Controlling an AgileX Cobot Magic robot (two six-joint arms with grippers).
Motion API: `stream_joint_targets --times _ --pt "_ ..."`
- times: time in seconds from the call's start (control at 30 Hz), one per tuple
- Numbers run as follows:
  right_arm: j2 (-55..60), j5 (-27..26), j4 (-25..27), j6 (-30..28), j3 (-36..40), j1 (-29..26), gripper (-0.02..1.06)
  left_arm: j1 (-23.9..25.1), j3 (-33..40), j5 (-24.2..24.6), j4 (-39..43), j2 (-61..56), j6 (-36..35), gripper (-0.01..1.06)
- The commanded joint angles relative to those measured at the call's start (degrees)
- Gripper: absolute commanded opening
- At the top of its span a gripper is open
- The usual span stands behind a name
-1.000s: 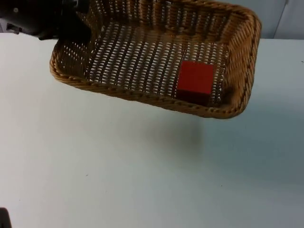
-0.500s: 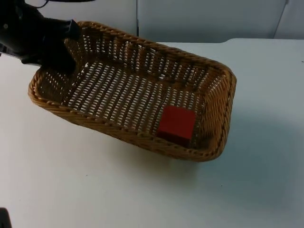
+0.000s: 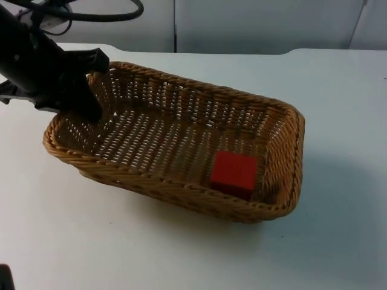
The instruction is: Pick up the basket with the left hand and place the cube into the basket with the right hand.
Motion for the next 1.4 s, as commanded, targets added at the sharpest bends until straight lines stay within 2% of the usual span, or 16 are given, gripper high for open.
stream_joint_targets --times 0.0,0.07,0.13,0.17,0.3,0.33,0.37,0.4,0.7,0.83,1.07,1.13,1.17,1.23,1.33,1.37 --pt "-0.1 -0.4 -0.1 0.2 0.4 0.2 0.0 -0.4 -0.5 1.4 -2.1 -0.5 -0.9 0.0" --pt "-0.1 -0.4 -0.1 0.2 0.4 0.2 0.0 -0.4 -0.5 1.4 -2.1 -0.5 -0.9 0.05" --pt "-0.1 -0.4 -0.1 0.2 0.4 0.2 0.0 -0.4 -0.5 1.5 -2.1 -0.5 -0.9 0.17" --pt "-0.1 -0.4 -0.1 0.2 0.4 0.2 0.0 -0.4 -0.5 1.5 -2.1 -0.5 -0.9 0.17" --pt "-0.1 -0.4 -0.1 0.2 0.4 0.2 0.0 -0.4 -0.5 1.4 -2.1 -0.5 -2.4 0.52" --pt "-0.1 -0.4 -0.1 0.2 0.4 0.2 0.0 -0.4 -0.5 1.4 -2.1 -0.5 -2.4 0.52" --pt "-0.1 -0.4 -0.1 0.2 0.4 0.2 0.0 -0.4 -0.5 1.1 -2.1 -0.5 -2.8 0.59" --pt "-0.1 -0.4 -0.1 0.2 0.4 0.2 0.0 -0.4 -0.5 1.1 -2.1 -0.5 -2.8 0.61" --pt "-0.1 -0.4 -0.1 0.2 0.4 0.2 0.0 -0.4 -0.9 -1.7 -2.1 -0.5 -0.1 0.61" --pt "-0.1 -0.4 -0.1 0.2 0.4 0.2 0.0 -0.4 -4.0 -1.2 -2.1 -0.5 0.8 0.61" --pt "-0.1 -0.4 -0.1 0.2 0.4 0.2 0.0 -0.4 -19.1 9.4 -1.5 -0.7 -1.5 0.61" --pt "-0.1 -0.4 -0.1 0.2 0.4 0.2 0.0 -0.4 -24.2 11.6 1.7 -1.5 -4.4 0.61" --pt "-0.1 -0.4 -0.1 0.2 0.4 0.2 0.0 -0.4 -24.2 11.6 1.7 -1.5 -4.4 0.61" --pt "-0.1 -0.4 -0.1 0.2 0.4 0.2 0.0 -0.4 -27.9 12.3 8.5 -2.9 -7.9 0.56" --pt "-0.1 -0.4 -0.1 0.2 0.4 0.2 0.0 -0.4 -31.1 12.4 22.8 -6.7 -13.5 0.34" --pt "-0.1 -0.4 -0.1 0.2 0.4 0.2 0.0 -0.4 -31.1 12.4 22.8 -6.7 -13.5 0.34"
